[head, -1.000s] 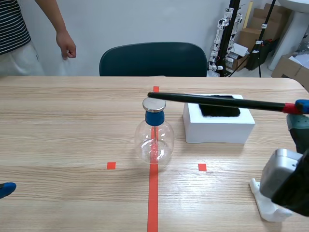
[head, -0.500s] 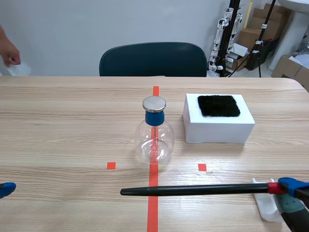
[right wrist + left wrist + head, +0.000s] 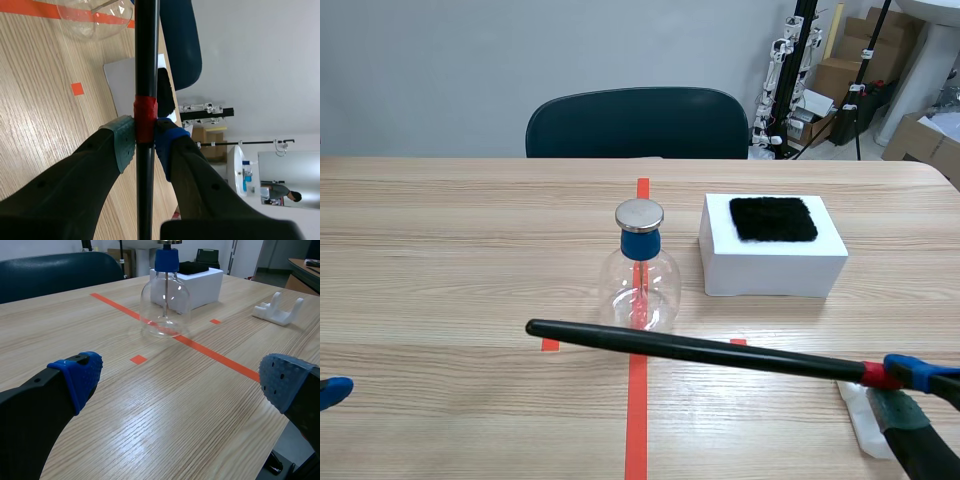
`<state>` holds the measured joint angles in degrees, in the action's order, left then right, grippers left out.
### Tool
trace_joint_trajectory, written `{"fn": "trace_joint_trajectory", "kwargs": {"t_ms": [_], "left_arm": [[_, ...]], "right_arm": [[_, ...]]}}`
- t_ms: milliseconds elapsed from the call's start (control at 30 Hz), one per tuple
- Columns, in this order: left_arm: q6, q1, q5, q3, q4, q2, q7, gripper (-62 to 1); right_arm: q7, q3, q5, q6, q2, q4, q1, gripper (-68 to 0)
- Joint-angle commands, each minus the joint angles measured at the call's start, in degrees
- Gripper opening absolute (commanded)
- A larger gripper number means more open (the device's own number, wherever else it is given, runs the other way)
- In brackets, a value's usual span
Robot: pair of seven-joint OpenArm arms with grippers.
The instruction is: Do the electroscope experiment. rub the rod on the fur
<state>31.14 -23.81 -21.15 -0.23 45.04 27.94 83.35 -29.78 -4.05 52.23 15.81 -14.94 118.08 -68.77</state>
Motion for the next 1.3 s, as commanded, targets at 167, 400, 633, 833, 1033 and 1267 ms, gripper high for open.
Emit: {"fn": "trace_joint_trajectory", "kwargs": {"t_ms": [167, 400, 633, 833, 1033, 1267], "left_arm": [[0.11, 0.15, 0.57, -0.31, 0.42, 0.2, 0.83, 1.4], [0.11, 0.15, 0.57, -0.31, 0.42, 0.2, 0.83, 1.4], [0.11, 0.15, 0.57, -0.31, 0.42, 0.2, 0.83, 1.4], [0.11, 0.15, 0.57, -0.31, 0.42, 0.2, 0.83, 1.4], [0.11, 0.15, 0.57, -0.31, 0.42, 0.2, 0.83, 1.4], [0.11, 0.15, 0.57, -0.31, 0.42, 0.2, 0.83, 1.4]], "right_arm": [[-0.2, -0.37, -0.42, 0.42, -0.46, 1.07, -0.11, -67.5], [-0.2, -0.37, -0.42, -0.81, -0.46, 1.07, -0.09, -67.5], [-0.15, -0.37, -0.42, -0.87, -0.46, 1.07, -0.09, -67.5], [0.02, -0.37, -0.42, -0.87, -0.46, 1.07, -0.09, -67.5], [0.02, -0.37, -0.42, -0.9, -0.46, 1.07, -0.09, -67.5], [0.02, -0.37, -0.42, -0.9, -0.46, 1.07, -0.07, -67.5]]}}
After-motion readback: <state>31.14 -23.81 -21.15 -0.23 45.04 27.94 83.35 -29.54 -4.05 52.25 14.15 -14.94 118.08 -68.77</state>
